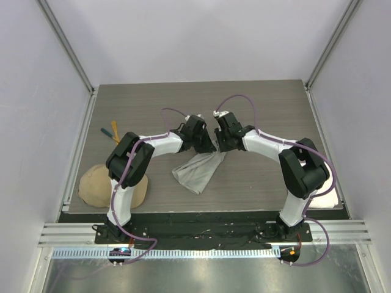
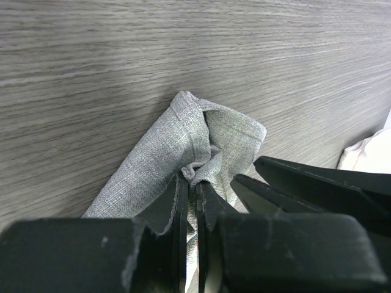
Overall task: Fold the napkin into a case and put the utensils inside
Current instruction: Stuff the 2/3-rectangle-folded napkin at the center of the board.
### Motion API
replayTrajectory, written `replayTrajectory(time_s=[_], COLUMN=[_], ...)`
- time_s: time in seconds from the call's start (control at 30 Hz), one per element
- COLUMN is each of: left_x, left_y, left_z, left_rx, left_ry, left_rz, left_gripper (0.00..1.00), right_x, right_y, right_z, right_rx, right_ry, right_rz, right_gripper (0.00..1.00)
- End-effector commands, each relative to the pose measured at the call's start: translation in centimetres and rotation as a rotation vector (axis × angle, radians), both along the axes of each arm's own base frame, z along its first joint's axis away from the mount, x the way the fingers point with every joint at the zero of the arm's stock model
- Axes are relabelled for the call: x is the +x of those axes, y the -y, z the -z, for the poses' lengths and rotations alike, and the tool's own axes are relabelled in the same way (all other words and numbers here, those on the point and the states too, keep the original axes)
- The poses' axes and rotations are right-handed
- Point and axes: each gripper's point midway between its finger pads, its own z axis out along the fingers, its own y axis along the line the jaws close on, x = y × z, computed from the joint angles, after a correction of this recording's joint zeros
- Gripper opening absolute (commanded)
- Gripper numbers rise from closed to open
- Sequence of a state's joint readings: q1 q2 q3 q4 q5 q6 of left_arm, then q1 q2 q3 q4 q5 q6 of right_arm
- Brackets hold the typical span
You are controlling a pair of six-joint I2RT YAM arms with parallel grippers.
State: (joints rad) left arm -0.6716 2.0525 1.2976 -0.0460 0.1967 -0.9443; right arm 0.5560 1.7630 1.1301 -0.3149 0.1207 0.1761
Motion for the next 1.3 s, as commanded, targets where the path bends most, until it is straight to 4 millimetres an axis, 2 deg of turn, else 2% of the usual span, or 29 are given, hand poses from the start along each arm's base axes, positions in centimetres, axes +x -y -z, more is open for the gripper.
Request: replayTrajectory(time_s=[0.0, 0.2, 0.37, 0.7, 0.9, 1.03, 1.13, 1.27], left_x=[-0.7, -0.8, -0.7, -0.7, -0.8, -0.7, -0.7, -0.5], left_y=[-0.5, -0.3, -0.2, -0.1, -0.1, -0.2, -0.3, -0.1], left_z=[1.2, 1.3, 1.3, 1.0, 1.2, 1.2, 1.2, 0.7], left_rx=[0.032, 0.022, 0.016, 0.007, 0.008, 0.006, 0.003, -0.011], left_ry=[-0.067, -0.081, -0.088, -0.089, -0.100, -0.102, -0.107, -0.097], left_rz=[-0.026, -0.033, -0.035, -0.039, -0.043, -0.048, -0.050, -0.047], left_gripper=[0.00, 0.00, 0.00, 0.00, 0.00, 0.00, 0.00, 0.00], right_x=[1.5, 1.3, 1.4, 1.0, 0.7, 0.8, 1.1, 1.0], right_y=[-1.0, -1.7, -1.4, -0.8, -1.3, -1.0, -1.2, -2.5], right_z=[-1.5, -1.0, -0.1, 0.1, 0.4, 1.1, 0.7, -0.9], right_rx=[-0.010, -0.019, -0.072, -0.193, -0.205, -0.226, -0.218, -0.132], right_ry=[0.066, 0.057, 0.046, 0.072, 0.070, 0.066, 0.077, 0.085], right_rz=[-0.016, -0.033, -0.026, -0.021, -0.032, -0.022, -0.013, -0.019], right_gripper=[0.28, 0.24, 0.28, 0.30, 0.20, 0.07, 0.01, 0.01])
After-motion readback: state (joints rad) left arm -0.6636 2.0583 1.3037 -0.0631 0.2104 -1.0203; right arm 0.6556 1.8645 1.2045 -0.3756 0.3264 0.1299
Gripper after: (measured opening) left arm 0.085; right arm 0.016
